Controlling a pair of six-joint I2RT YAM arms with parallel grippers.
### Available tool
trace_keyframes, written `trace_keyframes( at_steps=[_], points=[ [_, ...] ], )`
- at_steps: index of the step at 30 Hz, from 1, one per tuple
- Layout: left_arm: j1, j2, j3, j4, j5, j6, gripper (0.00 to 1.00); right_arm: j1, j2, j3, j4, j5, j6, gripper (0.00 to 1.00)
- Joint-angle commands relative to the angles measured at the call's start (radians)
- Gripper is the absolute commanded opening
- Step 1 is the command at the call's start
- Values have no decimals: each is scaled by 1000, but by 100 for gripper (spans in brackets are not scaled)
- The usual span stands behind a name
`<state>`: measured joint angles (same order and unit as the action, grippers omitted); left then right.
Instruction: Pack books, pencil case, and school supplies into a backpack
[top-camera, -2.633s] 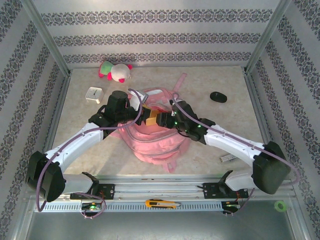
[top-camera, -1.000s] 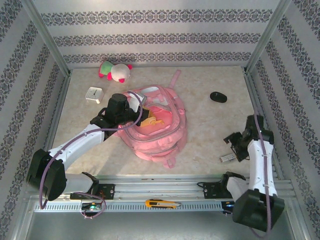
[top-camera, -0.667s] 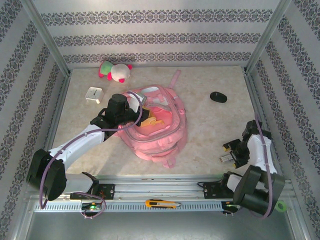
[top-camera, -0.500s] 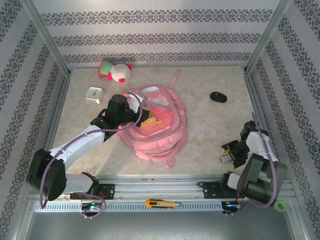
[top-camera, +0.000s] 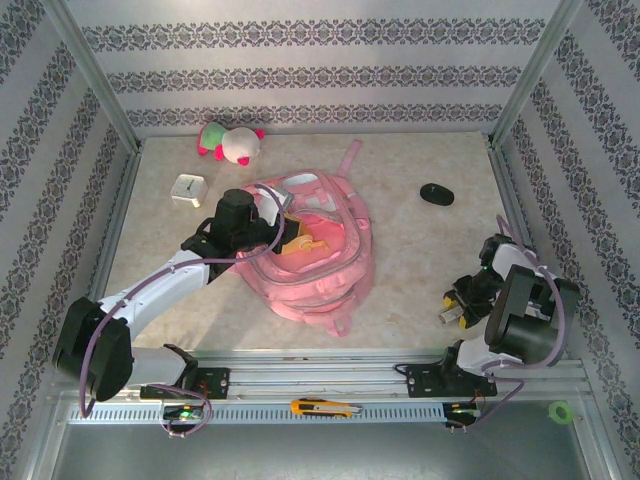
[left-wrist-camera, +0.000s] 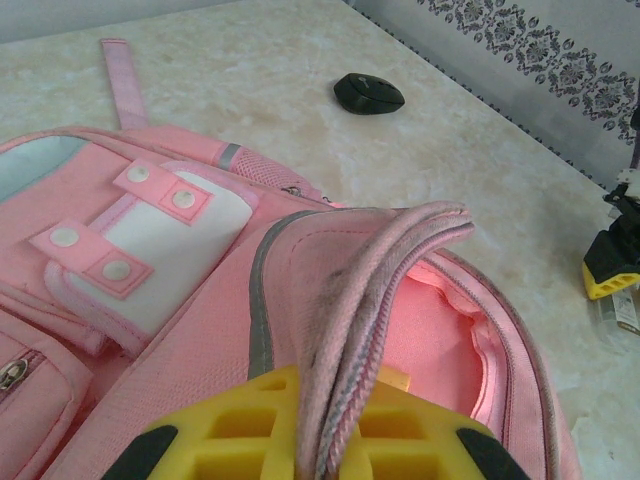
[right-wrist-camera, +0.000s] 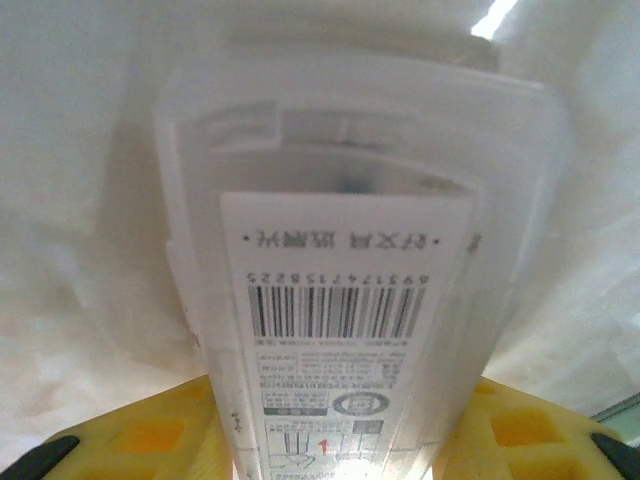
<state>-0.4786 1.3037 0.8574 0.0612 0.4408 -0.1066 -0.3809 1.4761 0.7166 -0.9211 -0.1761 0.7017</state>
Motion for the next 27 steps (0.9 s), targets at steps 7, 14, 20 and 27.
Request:
trace_keyframes(
  at_steps=[7, 14, 20, 27],
  points=[
    [-12, -8, 19, 130, 44, -39, 2, 224, -152, 132, -66, -68, -3, 28],
    [-13, 1, 16, 173, 58, -99, 2, 585, -278, 287, -47, -143, 149, 27],
    [-12, 11, 23, 183, 68, -113, 2, 898, -184, 410, 80, -217, 266, 28],
    [-12, 12, 33, 187, 78, -111, 2, 1011, 9, 538, 158, -310, 331, 30]
  ],
)
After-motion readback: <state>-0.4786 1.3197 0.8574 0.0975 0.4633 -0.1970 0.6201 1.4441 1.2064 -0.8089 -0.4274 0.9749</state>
